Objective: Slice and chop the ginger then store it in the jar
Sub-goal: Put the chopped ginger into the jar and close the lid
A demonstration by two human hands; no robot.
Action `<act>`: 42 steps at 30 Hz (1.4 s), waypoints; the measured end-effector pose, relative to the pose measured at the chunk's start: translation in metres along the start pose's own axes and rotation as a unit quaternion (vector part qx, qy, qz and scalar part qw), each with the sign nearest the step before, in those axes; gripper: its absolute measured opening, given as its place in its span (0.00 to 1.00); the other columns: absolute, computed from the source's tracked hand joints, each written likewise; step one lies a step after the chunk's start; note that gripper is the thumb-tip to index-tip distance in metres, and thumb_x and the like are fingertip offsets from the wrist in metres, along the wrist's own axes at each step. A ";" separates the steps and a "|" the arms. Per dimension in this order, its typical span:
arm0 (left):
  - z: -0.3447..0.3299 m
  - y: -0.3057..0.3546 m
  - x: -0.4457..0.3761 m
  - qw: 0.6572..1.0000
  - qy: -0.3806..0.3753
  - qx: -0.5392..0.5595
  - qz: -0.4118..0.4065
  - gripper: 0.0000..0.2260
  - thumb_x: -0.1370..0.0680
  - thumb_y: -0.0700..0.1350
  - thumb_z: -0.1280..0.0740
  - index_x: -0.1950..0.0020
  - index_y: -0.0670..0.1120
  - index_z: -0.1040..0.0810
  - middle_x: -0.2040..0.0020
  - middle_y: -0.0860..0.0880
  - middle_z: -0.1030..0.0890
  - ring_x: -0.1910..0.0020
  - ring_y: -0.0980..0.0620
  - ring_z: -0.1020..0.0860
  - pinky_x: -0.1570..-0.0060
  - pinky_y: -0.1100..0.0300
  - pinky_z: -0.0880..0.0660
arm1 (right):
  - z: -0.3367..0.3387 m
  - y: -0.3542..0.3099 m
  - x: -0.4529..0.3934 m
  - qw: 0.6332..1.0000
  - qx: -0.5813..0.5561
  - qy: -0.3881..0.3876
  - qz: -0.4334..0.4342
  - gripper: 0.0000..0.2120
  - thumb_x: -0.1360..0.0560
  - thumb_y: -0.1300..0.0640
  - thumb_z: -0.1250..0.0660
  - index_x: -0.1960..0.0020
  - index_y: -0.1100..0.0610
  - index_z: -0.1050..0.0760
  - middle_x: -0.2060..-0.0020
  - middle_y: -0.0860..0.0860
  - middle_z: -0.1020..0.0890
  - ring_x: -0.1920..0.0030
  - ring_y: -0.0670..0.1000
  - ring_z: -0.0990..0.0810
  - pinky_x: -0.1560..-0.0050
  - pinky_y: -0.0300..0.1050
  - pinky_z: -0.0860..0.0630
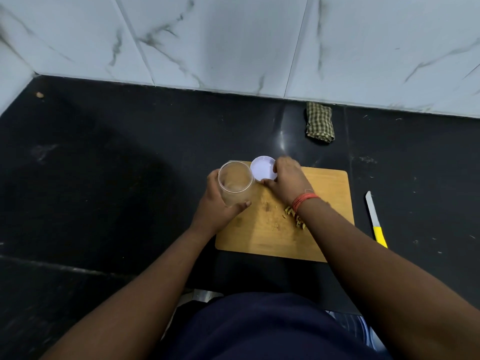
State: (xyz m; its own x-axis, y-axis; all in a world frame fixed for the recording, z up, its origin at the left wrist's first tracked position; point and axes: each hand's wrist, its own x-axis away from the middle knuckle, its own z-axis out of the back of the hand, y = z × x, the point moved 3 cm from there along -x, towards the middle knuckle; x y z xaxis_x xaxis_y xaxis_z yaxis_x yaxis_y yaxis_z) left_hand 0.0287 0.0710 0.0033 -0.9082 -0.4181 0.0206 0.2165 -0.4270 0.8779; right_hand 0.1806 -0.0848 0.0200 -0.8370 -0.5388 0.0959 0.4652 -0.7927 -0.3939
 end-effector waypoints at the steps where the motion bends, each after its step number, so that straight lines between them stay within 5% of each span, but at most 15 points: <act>1: 0.000 -0.001 0.000 1.000 -0.003 -0.002 -0.001 0.43 0.33 0.59 0.20 0.28 0.54 0.42 0.31 0.55 0.29 0.35 0.57 0.27 0.38 0.54 0.25 | 0.001 0.001 0.001 1.000 -0.005 0.013 0.006 0.21 0.28 0.45 0.28 0.44 0.59 0.28 0.45 0.55 0.25 0.42 0.56 0.28 0.41 0.46 0.33; 6: -0.005 -0.001 -0.002 1.000 -0.012 0.013 0.009 0.42 0.33 0.58 0.20 0.27 0.53 0.41 0.31 0.56 0.30 0.35 0.60 0.28 0.38 0.60 0.28 | 0.028 0.014 0.017 0.993 -0.078 0.086 -0.007 0.14 0.25 0.54 0.30 0.45 0.59 0.28 0.46 0.54 0.26 0.43 0.56 0.28 0.40 0.45 0.33; 12: -0.010 0.001 -0.004 0.999 -0.017 0.024 0.015 0.41 0.33 0.58 0.20 0.27 0.54 0.39 0.33 0.60 0.30 0.37 0.71 0.31 0.41 0.67 0.31 | 0.044 0.052 0.056 0.993 -0.071 0.033 -0.087 0.15 0.23 0.52 0.33 0.40 0.57 0.29 0.42 0.54 0.27 0.41 0.56 0.26 0.40 0.50 0.27; 19: -0.013 -0.004 -0.007 0.999 -0.021 0.019 0.019 0.40 0.36 0.64 0.23 0.30 0.60 0.38 0.33 0.57 0.28 0.35 0.59 0.28 0.35 0.52 0.26 | 0.034 0.054 0.099 0.991 0.045 -0.067 -0.103 0.27 0.24 0.45 0.32 0.31 0.56 0.33 0.37 0.55 0.29 0.37 0.58 0.29 0.38 0.51 0.29; 27: -0.014 -0.003 -0.005 0.999 -0.029 0.041 0.008 0.52 0.38 0.68 0.22 0.22 0.55 0.45 0.26 0.54 0.34 0.28 0.56 0.33 0.31 0.53 0.30 | 0.012 0.039 0.104 0.991 0.086 -0.073 -0.077 0.33 0.24 0.46 0.32 0.24 0.46 0.44 0.32 0.56 0.35 0.34 0.58 0.35 0.38 0.54 0.26; 34: -0.015 0.003 -0.005 0.999 -0.022 0.044 0.023 0.40 0.34 0.58 0.20 0.30 0.62 0.40 0.32 0.58 0.29 0.34 0.62 0.29 0.39 0.64 0.30 | 0.013 0.033 0.098 0.991 0.113 -0.065 -0.011 0.19 0.20 0.61 0.40 0.30 0.50 0.31 0.36 0.56 0.31 0.38 0.58 0.31 0.38 0.51 0.26; 42: -0.013 0.001 -0.007 0.998 -0.041 0.043 0.031 0.41 0.34 0.57 0.20 0.28 0.59 0.40 0.32 0.59 0.29 0.36 0.69 0.31 0.37 0.63 0.30 | 0.025 0.038 0.091 0.998 0.049 -0.038 0.003 0.12 0.24 0.62 0.36 0.41 0.59 0.23 0.48 0.56 0.23 0.50 0.59 0.22 0.52 0.45 0.26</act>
State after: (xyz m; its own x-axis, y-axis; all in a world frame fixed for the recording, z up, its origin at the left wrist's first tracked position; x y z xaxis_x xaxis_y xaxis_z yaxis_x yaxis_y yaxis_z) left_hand 0.0395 0.0631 -0.0026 -0.9208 -0.3735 0.1125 0.2453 -0.3300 0.9116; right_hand 0.1293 -0.1706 0.0363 -0.8113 -0.5607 0.1653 0.4993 -0.8117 -0.3031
